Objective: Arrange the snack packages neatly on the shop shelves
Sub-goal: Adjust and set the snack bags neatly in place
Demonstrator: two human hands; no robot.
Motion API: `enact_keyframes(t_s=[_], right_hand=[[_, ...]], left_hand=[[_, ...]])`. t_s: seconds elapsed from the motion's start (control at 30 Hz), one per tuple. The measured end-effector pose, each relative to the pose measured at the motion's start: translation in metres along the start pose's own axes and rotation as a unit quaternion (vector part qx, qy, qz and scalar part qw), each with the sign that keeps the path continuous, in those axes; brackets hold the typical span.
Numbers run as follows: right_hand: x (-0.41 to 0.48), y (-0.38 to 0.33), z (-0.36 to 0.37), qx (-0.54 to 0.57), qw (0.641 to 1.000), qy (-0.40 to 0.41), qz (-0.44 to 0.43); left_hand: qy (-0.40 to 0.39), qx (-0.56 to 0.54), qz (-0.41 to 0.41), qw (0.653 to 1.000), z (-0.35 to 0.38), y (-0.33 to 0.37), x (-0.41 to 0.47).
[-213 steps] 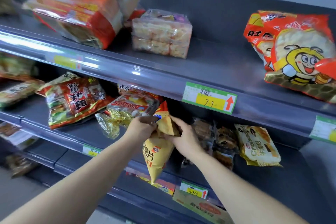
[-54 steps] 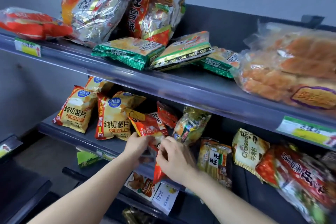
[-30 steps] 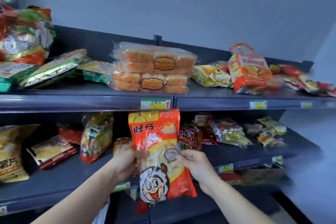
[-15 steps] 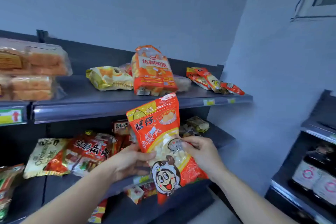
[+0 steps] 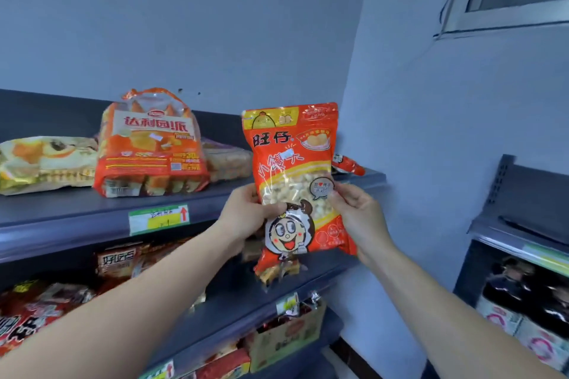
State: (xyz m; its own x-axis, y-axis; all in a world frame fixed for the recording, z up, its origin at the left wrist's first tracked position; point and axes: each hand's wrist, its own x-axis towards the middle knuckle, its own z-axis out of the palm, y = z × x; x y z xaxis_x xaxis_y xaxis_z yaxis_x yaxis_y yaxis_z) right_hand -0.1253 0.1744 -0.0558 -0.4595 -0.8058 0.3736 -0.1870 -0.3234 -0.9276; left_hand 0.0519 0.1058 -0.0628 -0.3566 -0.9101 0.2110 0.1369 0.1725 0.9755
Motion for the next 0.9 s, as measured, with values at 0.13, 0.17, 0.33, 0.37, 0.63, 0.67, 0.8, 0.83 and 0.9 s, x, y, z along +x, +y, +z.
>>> enact_keyframes(t_s=[0.13, 0.17, 0.33, 0.37, 0.63, 0.67, 0.8, 0.83, 0.9], right_hand=[[0.057, 0.016, -0.012, -0.025, 0.999, -0.014, -0.035], [0.071, 0.021, -0.015, -0.038, 0.998, -0.017, -0.047], [0.143, 0.043, -0.028, -0.215, 0.969, -0.031, -0.117], [0.156, 0.048, -0.031, -0.241, 0.962, -0.039, -0.126], [0.236, 0.094, -0.037, -0.343, 0.92, -0.17, -0.081], [0.246, 0.099, -0.038, -0.346, 0.918, -0.181, -0.076], [0.285, 0.111, -0.045, -0.345, 0.91, -0.214, -0.089], [0.294, 0.112, -0.047, -0.349, 0.906, -0.222, -0.094], [0.311, 0.115, -0.051, -0.356, 0.899, -0.233, -0.109]], left_hand=[[0.06, 0.014, 0.066, 0.996, 0.027, 0.007, 0.063], [0.073, 0.019, 0.076, 0.994, 0.032, 0.007, 0.082], [0.112, 0.103, 0.102, 0.983, 0.05, 0.003, 0.166], [0.12, 0.117, 0.105, 0.98, 0.054, 0.0, 0.18], [0.192, 0.17, 0.087, 0.963, 0.081, -0.023, 0.264], [0.204, 0.173, 0.083, 0.96, 0.085, -0.025, 0.273], [0.256, 0.182, 0.067, 0.947, 0.1, -0.03, 0.305], [0.266, 0.18, 0.065, 0.945, 0.103, -0.031, 0.314], [0.281, 0.177, 0.069, 0.941, 0.111, -0.03, 0.329]])
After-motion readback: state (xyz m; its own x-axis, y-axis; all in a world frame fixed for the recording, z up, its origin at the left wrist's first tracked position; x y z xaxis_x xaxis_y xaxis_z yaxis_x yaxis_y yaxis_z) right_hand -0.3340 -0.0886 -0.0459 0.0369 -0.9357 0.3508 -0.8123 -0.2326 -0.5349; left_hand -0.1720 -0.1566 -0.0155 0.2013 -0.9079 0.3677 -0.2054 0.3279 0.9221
